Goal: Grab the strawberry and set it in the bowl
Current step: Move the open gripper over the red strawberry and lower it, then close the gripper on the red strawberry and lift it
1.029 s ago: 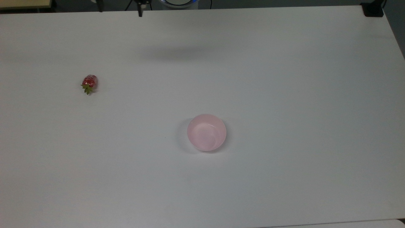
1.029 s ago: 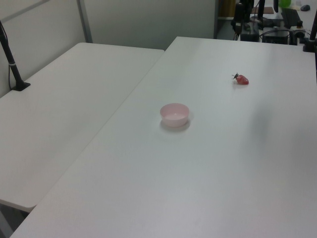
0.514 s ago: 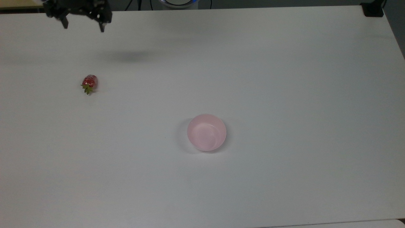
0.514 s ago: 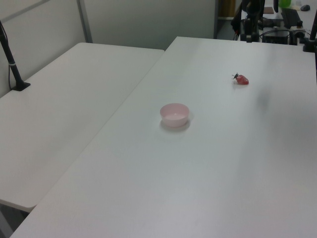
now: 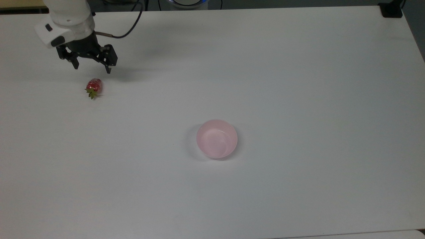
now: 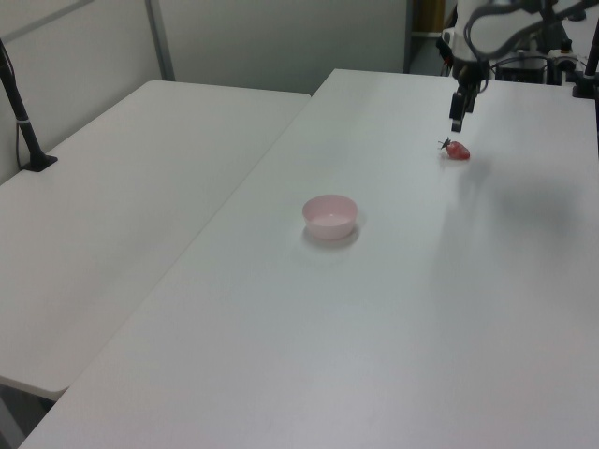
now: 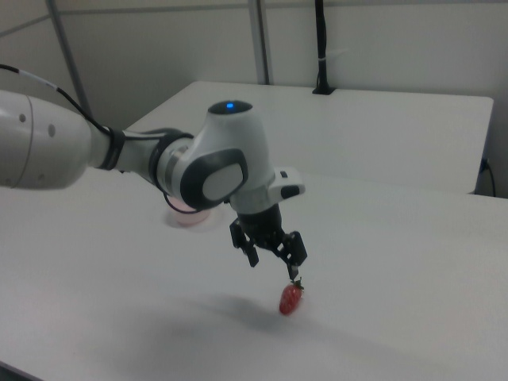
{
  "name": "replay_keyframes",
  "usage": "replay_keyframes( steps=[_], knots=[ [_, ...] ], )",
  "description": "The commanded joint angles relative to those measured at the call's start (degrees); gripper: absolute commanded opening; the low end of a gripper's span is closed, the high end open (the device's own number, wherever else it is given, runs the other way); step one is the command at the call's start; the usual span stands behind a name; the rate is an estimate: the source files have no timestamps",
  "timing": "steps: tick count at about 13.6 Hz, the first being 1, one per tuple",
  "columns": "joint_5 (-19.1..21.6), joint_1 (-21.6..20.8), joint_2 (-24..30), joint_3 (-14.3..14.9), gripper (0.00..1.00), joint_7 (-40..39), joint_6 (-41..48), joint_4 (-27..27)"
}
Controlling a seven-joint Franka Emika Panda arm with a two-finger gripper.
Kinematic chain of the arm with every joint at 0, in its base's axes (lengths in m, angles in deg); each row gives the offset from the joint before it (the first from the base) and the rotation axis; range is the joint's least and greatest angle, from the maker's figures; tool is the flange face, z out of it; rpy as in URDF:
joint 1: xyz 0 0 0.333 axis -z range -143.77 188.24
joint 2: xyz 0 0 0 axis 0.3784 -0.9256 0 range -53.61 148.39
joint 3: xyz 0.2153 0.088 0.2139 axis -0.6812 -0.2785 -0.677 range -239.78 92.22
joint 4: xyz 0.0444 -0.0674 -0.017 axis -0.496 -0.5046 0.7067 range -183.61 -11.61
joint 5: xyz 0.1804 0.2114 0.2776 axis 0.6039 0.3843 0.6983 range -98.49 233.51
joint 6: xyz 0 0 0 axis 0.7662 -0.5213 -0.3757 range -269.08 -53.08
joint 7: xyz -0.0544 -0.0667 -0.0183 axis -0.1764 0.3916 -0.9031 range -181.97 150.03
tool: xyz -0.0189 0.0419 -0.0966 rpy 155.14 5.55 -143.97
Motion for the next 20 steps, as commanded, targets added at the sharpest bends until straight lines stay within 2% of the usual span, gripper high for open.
replay_keyframes(
  steps=[1,6,8,9,12,13,14,17,20],
  knots=[
    [1.2,0.7,-2.7,0.3,0.98,-0.7,-5.5,-2.4],
    [1.4,2.2,-6.2,0.3,0.98,0.2,-11.0,-2.4],
    [1.4,2.2,-6.8,0.0,0.89,1.6,-11.9,-2.4],
    [1.5,2.2,-7.1,0.0,0.77,1.8,-12.0,-2.4],
    [2.6,1.8,-8.2,-0.4,0.61,2.0,-12.1,-2.4],
    [3.4,1.6,-8.1,-0.6,0.47,2.0,-12.0,-2.1],
    [3.7,1.6,-8.1,-0.9,0.42,2.0,-12.0,-1.8],
    [3.7,1.5,-7.3,-1.4,0.34,2.0,-11.4,-1.7],
    [3.7,0.0,-6.6,-3.4,0.35,6.1,-9.8,1.8]
  ],
)
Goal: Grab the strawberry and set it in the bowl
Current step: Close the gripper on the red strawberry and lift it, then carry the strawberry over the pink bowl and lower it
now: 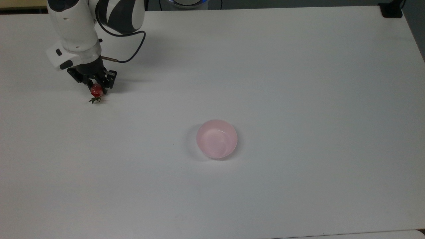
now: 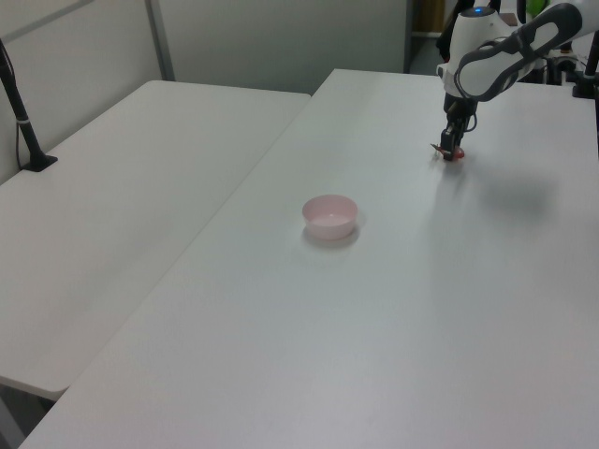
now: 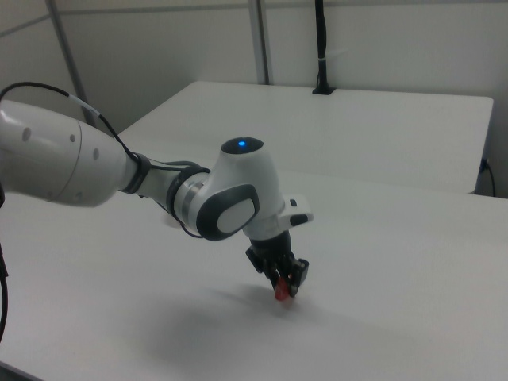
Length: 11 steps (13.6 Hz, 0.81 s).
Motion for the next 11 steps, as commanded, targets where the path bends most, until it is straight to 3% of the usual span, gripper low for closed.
replay_keyframes(
  steps=[1,6,11],
  knots=[
    [1.2,-2.8,1.3,-2.2,0.35,6.8,1.8,4.0],
    [0.4,-5.7,0.4,-10.7,0.35,24.0,4.3,13.4],
    [-1.9,-10.6,-1.9,-14.1,0.36,35.2,3.5,16.5]
  ],
)
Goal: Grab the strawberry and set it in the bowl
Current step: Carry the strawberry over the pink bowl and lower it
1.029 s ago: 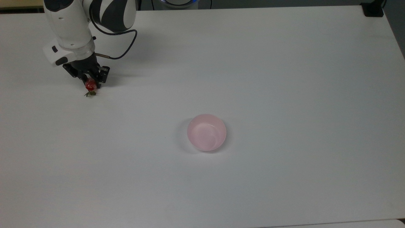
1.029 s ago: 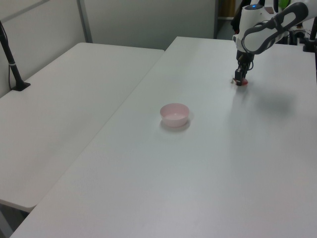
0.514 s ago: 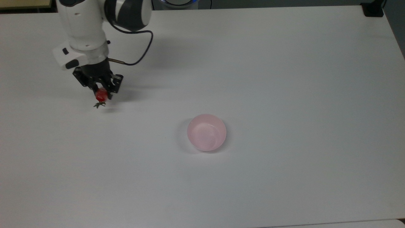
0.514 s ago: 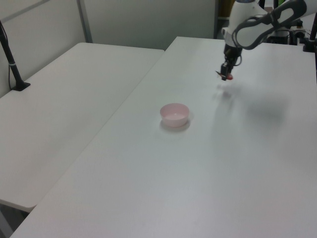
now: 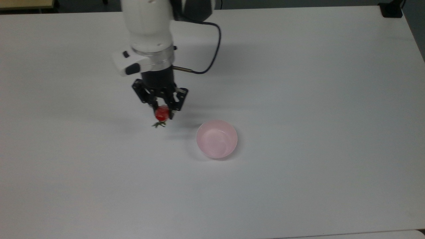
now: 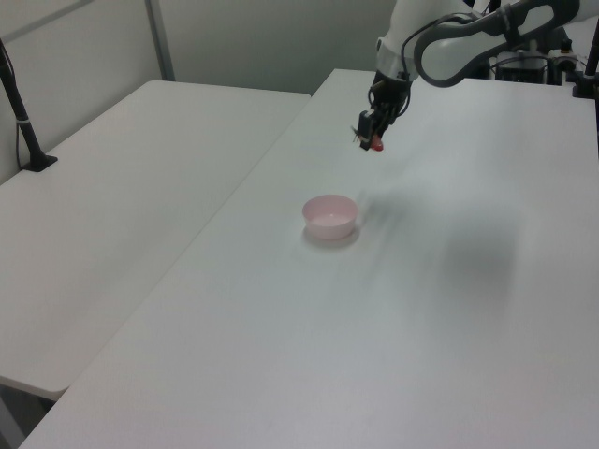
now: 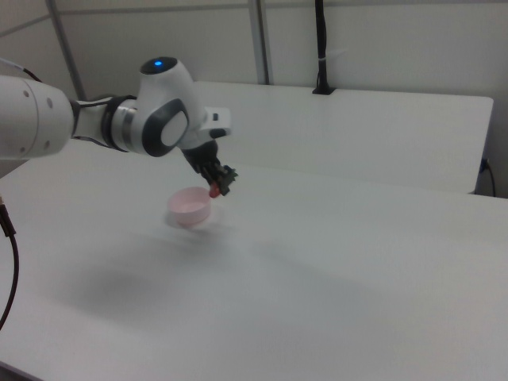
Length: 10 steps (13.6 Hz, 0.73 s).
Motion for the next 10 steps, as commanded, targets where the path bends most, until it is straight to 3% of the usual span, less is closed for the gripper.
replay_keyframes(
  steps=[1,5,8,10],
  knots=[
    [-2.3,-2.8,-3.3,-1.6,0.36,8.2,1.0,3.0],
    [-5.1,-5.2,-7.5,-2.0,0.36,17.1,-1.3,5.5],
    [-5.1,-5.8,-8.2,-2.2,0.36,19.0,-1.7,6.9],
    [-5.7,-5.7,-9.2,-4.1,0.38,21.1,-1.7,8.0]
  ],
)
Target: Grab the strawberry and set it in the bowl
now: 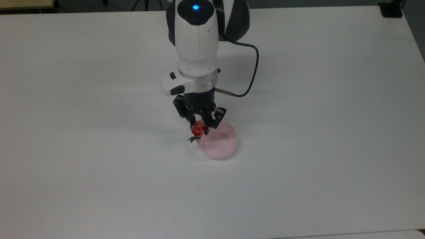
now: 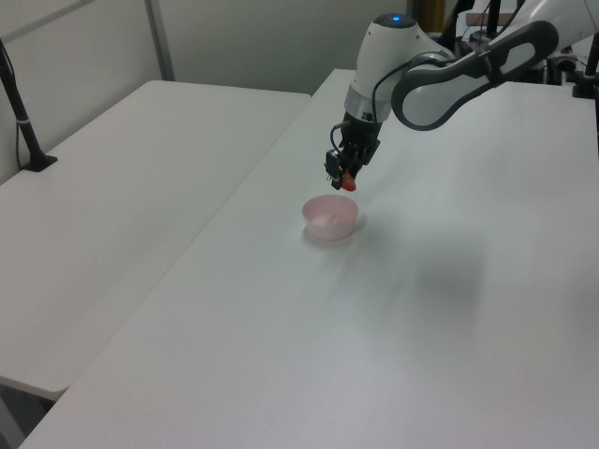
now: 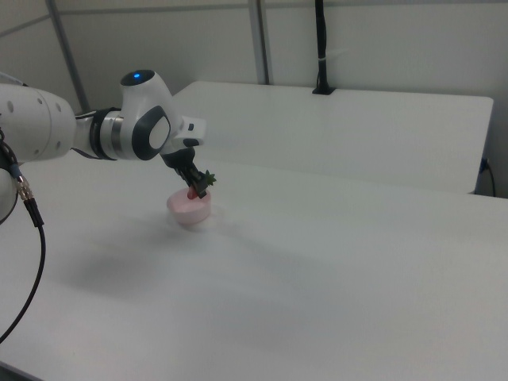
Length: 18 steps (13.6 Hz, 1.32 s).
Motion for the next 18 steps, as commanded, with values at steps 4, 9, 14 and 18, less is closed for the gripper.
replay_keyframes(
  steps=[4,9,14,18],
  knots=[
    [-3.1,-2.4,-4.1,-1.7,0.77,5.0,-1.1,3.8],
    [-3.3,-1.1,-1.5,-1.8,0.87,5.8,-0.2,4.1],
    [-3.0,1.2,9.0,-1.8,1.00,5.1,18.3,3.5],
    [-4.5,1.7,16.1,-1.1,1.00,3.0,31.7,2.6]
  ],
)
